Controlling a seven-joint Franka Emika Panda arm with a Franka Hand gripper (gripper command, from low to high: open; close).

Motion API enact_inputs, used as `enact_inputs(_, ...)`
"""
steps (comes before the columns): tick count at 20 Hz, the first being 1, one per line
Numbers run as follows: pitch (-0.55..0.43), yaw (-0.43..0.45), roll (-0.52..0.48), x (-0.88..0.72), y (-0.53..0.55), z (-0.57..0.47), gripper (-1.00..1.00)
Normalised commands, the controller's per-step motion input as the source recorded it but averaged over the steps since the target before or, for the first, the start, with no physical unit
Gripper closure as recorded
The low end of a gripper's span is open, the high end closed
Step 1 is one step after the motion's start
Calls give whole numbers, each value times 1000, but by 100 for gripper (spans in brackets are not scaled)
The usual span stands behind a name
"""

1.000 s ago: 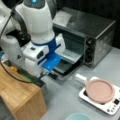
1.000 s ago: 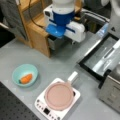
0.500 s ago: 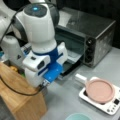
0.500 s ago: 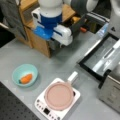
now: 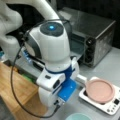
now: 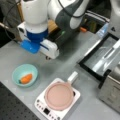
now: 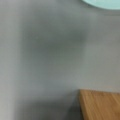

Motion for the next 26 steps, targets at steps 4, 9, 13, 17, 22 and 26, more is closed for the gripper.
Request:
enact_inputs(4,129,115,101,275,-365,-161,-100)
enact_inputs(9,148,-26,105,426,-319,-67,-100)
enact_inputs(13,150,-33,105,487,-214,44,-100)
enact_inputs(17,147,-66,119,475,-130,142,-100)
enact_inputs(22,180,-97,142,577,-81,227,-100)
enact_inputs(26,235,-70,138,624,-75,154,-100)
